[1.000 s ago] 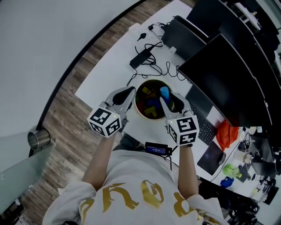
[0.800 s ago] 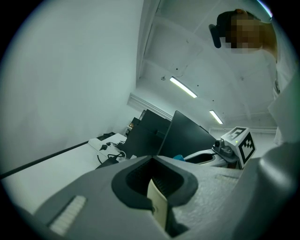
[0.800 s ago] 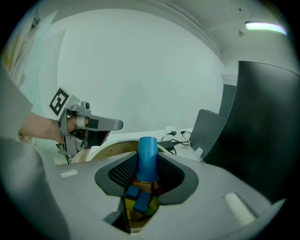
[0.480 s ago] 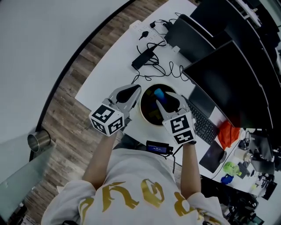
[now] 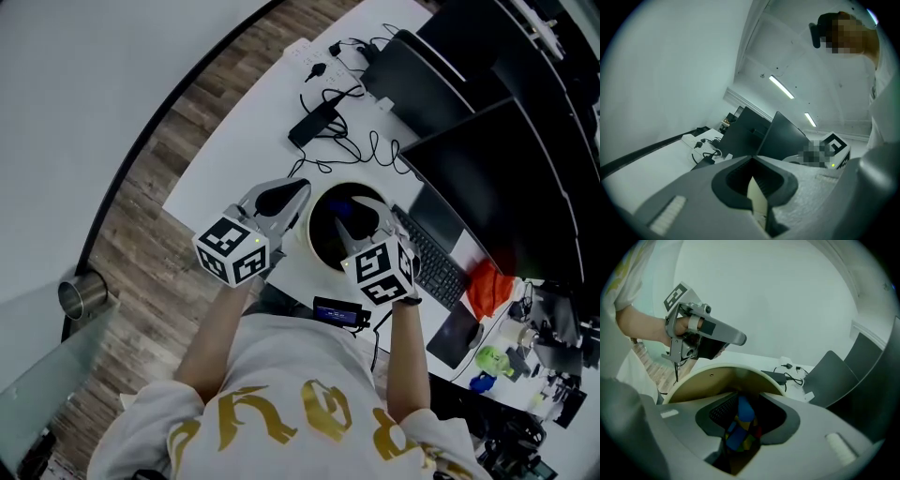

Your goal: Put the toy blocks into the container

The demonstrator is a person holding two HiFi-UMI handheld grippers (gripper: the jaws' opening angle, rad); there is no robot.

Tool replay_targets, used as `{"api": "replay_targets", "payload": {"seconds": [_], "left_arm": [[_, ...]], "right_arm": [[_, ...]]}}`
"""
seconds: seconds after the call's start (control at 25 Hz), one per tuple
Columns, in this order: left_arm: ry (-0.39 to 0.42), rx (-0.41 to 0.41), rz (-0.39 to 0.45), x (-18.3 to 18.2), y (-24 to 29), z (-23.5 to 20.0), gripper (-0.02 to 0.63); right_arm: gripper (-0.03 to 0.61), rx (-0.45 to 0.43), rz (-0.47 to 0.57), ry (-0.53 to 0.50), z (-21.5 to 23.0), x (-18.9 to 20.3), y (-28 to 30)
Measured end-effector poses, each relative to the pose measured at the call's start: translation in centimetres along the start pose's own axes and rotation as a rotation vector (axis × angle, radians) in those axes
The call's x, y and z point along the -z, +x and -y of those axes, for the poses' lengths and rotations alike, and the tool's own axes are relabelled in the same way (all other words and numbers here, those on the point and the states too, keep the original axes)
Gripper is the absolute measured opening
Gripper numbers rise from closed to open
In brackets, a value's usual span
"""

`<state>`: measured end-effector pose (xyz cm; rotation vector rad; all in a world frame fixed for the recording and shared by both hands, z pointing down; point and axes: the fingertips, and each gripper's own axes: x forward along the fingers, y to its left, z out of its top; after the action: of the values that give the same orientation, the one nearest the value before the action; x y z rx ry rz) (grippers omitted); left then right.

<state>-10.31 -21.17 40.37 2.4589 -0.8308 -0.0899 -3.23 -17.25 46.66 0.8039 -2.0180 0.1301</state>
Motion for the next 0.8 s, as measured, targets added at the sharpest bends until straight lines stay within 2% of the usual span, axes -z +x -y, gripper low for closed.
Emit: {"api": "replay_targets", "payload": {"seconds": [0.24, 0.6, 0.8], "left_arm": [[-0.016, -0.003, -0.003, 0.4, -0.2, 0.0, 0.009], [-0.001, -0.016, -0.001, 0.6, -0.9, 1.1, 0.009], [0.019, -0.024, 0.007, 0.6, -1.3, 2.5, 0.009]], "right_arm": [[0.147, 0.028, 0.02, 0.014, 0.5, 0.0, -0.2], [0.138, 0.102, 0.114, 0.087, 1.8, -0.4, -1.8], [0.104, 0.133, 0.164, 0.138, 2.3, -0.1, -3.6]]}}
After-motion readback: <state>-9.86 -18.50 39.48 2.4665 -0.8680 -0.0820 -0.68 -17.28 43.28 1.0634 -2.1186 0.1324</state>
